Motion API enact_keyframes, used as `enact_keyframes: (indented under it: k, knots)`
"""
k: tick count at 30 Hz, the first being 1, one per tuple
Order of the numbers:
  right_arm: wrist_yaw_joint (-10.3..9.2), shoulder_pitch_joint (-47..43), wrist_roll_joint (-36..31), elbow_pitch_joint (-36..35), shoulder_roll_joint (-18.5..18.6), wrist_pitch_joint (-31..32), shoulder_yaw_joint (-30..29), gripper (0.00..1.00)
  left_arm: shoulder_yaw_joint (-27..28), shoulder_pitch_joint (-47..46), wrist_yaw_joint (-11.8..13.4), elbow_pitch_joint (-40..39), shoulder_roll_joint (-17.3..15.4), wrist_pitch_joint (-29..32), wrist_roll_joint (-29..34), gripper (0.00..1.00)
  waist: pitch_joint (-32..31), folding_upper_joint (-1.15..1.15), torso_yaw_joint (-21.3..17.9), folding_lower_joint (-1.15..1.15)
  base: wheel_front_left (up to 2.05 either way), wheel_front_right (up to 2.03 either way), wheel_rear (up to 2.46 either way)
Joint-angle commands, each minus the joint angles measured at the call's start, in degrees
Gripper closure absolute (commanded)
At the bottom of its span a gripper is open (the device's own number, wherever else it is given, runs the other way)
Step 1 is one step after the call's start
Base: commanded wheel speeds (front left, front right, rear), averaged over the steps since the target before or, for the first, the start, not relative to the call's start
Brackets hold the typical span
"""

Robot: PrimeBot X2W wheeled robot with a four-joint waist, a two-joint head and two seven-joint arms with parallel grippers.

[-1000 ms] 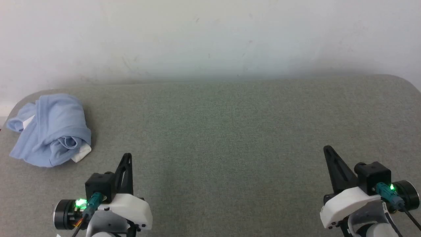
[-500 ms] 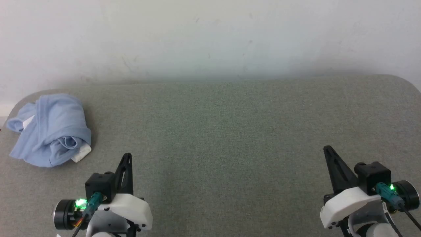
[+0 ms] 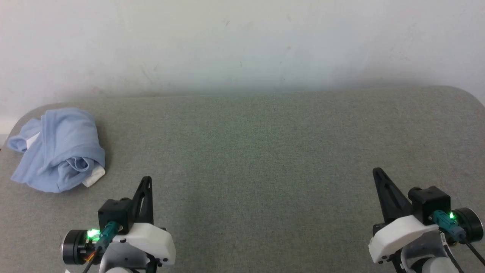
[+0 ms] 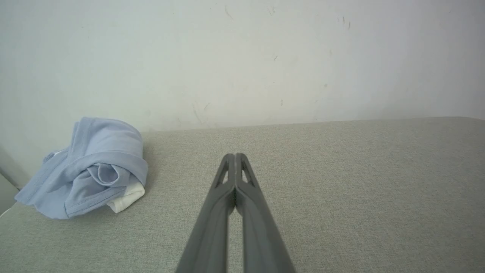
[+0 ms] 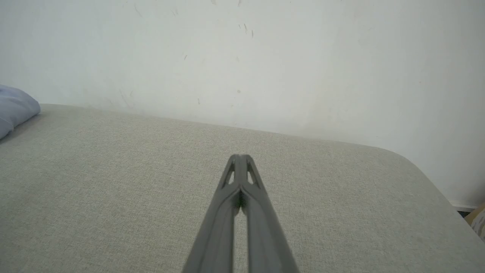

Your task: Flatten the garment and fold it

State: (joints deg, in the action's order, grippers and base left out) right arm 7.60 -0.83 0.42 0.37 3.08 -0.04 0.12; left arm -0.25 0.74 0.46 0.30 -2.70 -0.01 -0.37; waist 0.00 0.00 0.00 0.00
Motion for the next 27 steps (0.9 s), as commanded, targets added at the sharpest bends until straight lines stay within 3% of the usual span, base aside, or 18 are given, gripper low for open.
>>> enact_keyframes:
  k: [1,4,5,27]
  knots:
    - [-0.11,0.83,-0.42,-0.37,-0.21,0.04,-0.12,1.0,0.25,-0.74,-0.46,-0.3,-0.18,0.01,0.37,1.0,0.0,0.0,0.0,0.0,0.0,0.0,0.0]
    - [-0.11,0.83,-0.42,-0.37,-0.21,0.04,-0.12,1.0,0.25,-0.74,-0.46,-0.3,-0.18,0.01,0.37,1.0,0.0,0.0,0.0,0.0,0.0,0.0,0.0]
    - [-0.11,0.83,-0.42,-0.37,-0.21,0.04,-0.12,0.0,0.25,-0.74,-0.46,-0.3,-0.18,0.01,0.37,0.0,0.0,0.0,0.0,0.0,0.0,0.0,0.0]
    - [-0.02,-0.06,1.14,0.36,0.01,-2.19,-0.73,0.0,-1.24,-0.02,0.38,0.87,-0.01,-2.19,-1.58,0.0,0.09,0.0,0.55,0.0,0.0,0.0,0.0]
